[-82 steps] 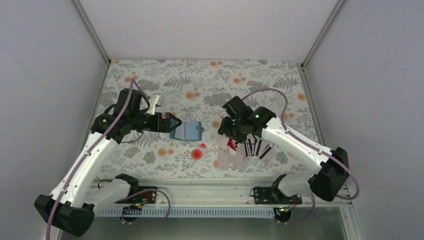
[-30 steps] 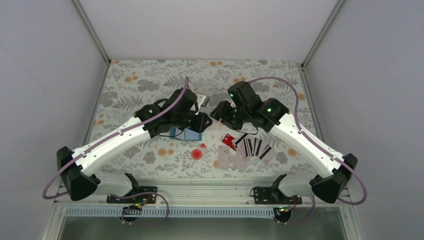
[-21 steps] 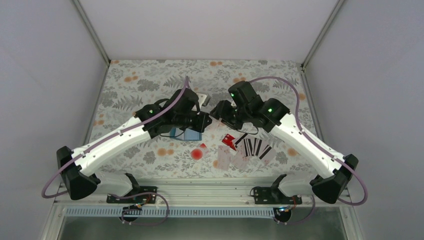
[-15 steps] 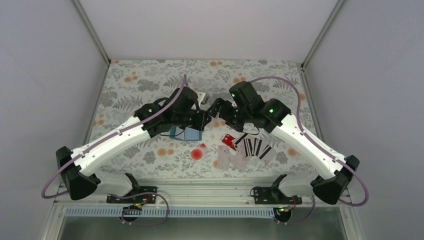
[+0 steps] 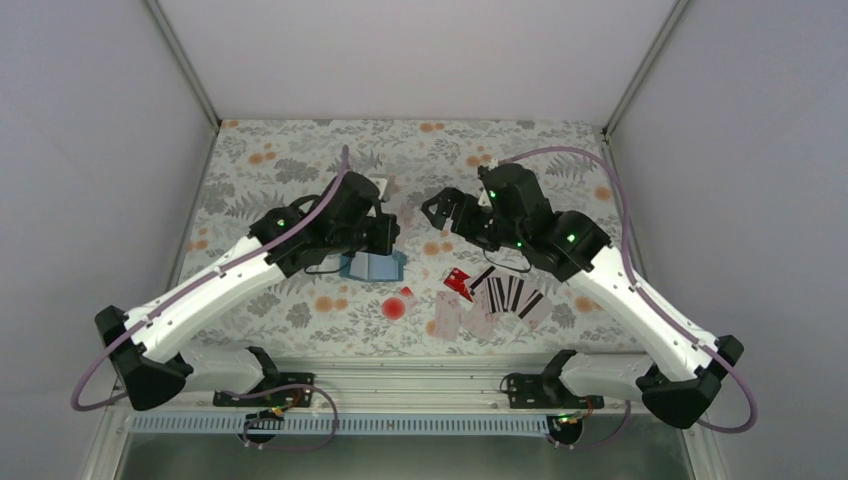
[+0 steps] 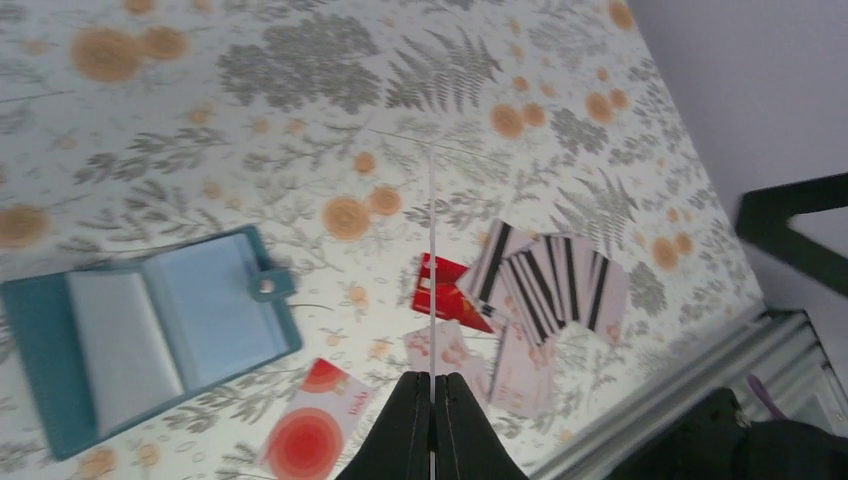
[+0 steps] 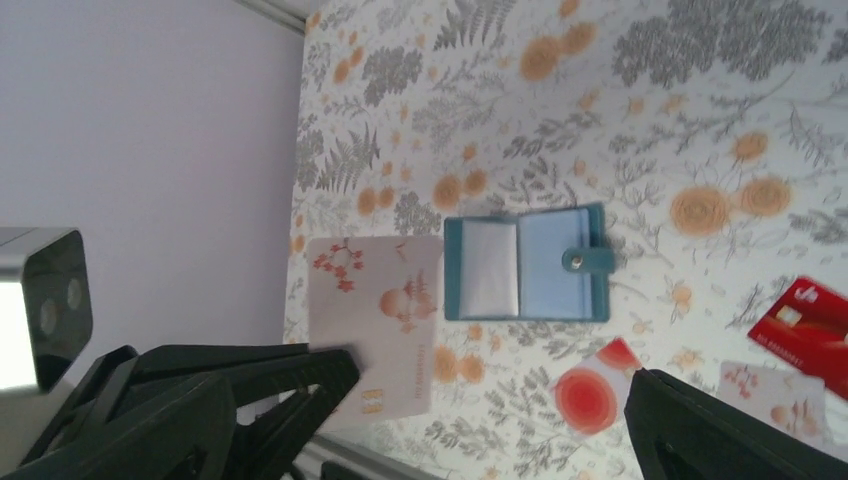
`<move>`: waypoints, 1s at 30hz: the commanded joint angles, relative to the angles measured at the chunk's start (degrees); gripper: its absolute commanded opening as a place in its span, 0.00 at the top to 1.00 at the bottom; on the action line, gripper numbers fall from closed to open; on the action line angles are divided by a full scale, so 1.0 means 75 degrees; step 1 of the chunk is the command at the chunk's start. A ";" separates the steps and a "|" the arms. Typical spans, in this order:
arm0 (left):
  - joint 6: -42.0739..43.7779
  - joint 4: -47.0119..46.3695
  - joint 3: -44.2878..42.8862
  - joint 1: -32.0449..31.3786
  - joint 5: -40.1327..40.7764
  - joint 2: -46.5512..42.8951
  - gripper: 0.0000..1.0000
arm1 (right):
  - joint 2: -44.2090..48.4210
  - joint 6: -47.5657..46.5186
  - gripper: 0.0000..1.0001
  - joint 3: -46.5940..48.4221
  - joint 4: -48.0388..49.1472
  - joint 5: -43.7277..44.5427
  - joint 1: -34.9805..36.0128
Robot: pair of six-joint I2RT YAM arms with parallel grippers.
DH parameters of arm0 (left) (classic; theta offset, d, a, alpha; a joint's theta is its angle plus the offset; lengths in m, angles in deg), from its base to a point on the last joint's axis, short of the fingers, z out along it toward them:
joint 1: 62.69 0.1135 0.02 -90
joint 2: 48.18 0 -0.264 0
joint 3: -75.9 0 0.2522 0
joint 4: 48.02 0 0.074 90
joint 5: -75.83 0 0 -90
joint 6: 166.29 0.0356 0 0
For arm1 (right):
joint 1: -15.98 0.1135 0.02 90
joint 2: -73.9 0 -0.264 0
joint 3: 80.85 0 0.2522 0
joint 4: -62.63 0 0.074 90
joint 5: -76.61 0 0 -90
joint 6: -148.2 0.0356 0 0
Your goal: Put the credit cards into the card holder
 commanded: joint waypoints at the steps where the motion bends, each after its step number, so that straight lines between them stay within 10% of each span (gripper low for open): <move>1: 0.0315 0.0136 0.0564 0.0535 0.0259 -0.0483 0.98 | 0.0255 -0.0836 0.01 -0.0407 0.0842 0.1103 0.0047; 4: 0.0529 -0.0042 0.0892 0.0723 0.0396 -0.0857 0.98 | 0.0788 -0.0851 0.12 -0.0998 0.1465 0.1996 0.0045; 14: 0.1131 -0.0016 0.0778 0.0839 0.2109 -0.0841 0.98 | 0.1025 -0.3555 0.01 -0.1283 0.2333 0.2540 0.0022; 30: 0.0592 -0.2438 0.2658 0.2035 -0.1752 0.0025 0.98 | -0.0656 -0.4075 0.01 -0.1417 0.2441 0.0465 -0.0105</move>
